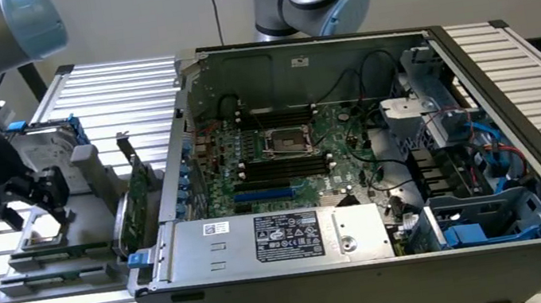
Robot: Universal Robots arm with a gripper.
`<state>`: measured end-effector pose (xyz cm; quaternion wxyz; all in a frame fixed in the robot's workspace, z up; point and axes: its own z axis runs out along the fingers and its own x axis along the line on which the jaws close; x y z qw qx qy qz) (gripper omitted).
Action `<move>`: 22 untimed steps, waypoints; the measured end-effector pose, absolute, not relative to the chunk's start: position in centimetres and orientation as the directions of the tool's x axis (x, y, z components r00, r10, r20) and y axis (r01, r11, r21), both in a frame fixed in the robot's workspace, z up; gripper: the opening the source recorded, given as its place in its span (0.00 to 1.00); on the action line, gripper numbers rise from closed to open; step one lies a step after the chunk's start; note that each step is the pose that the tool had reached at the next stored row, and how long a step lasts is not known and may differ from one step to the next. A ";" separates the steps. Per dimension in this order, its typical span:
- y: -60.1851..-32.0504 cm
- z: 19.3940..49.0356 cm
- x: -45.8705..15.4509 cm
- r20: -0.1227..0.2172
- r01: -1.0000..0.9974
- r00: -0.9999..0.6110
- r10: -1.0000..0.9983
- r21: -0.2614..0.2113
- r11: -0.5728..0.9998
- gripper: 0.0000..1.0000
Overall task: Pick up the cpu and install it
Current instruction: 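Pick up the cpu and move it towards the insertion slot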
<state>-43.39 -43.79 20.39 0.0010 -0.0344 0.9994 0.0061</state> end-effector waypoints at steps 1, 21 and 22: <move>-43.8 20.3 -43.4 -0.003 -0.067 -0.998 -0.067 0.012 0.998 0.67; -43.8 19.4 -43.5 -0.003 -0.021 -1.000 -0.021 0.014 1.000 0.67; -43.8 19.4 -43.6 -0.003 -0.020 -1.000 -0.020 0.015 1.000 0.67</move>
